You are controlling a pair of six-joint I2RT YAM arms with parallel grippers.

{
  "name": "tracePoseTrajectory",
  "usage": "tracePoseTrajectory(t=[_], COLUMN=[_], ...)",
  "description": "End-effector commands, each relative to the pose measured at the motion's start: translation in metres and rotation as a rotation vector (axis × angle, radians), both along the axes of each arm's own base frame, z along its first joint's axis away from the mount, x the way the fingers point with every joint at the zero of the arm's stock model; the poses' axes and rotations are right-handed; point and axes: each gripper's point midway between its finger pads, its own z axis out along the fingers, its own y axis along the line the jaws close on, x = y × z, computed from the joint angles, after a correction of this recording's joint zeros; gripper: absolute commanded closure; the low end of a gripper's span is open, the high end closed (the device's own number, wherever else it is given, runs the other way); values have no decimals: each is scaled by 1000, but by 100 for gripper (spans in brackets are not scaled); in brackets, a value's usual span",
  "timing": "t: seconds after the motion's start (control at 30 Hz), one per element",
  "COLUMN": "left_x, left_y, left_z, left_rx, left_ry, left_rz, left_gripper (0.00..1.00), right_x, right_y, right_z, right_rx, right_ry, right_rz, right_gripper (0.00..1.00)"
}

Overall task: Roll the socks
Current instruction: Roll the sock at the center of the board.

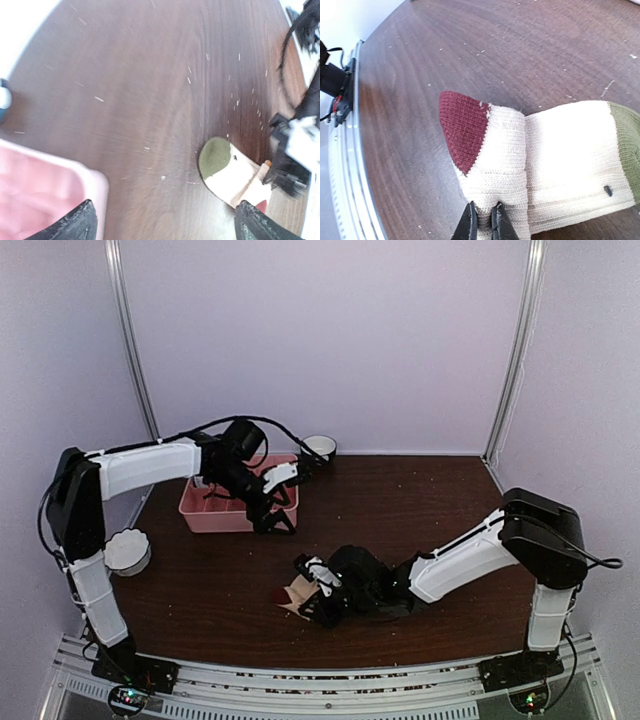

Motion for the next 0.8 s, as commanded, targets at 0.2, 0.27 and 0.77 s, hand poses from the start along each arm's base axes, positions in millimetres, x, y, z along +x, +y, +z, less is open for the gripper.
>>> tracePoseTrajectory(t=[0.2,0.27,0.77], left_x=[25,19,-114], left_y=[74,81,19], left_z=[37,54,-21], left_rx=[-22,-25,-47], left_ry=[62,-125,-39], left_rz=[204,209,-298], left_gripper=[2,2,2], right_x=[-88,-83,-65], right_y=[-121,-123,-115], right_z=[-122,-119,-118], right_rx=[-426,-403,-380], right_ry=[589,616,722], right_rz=[73,57,33], right_gripper=[100,100,100])
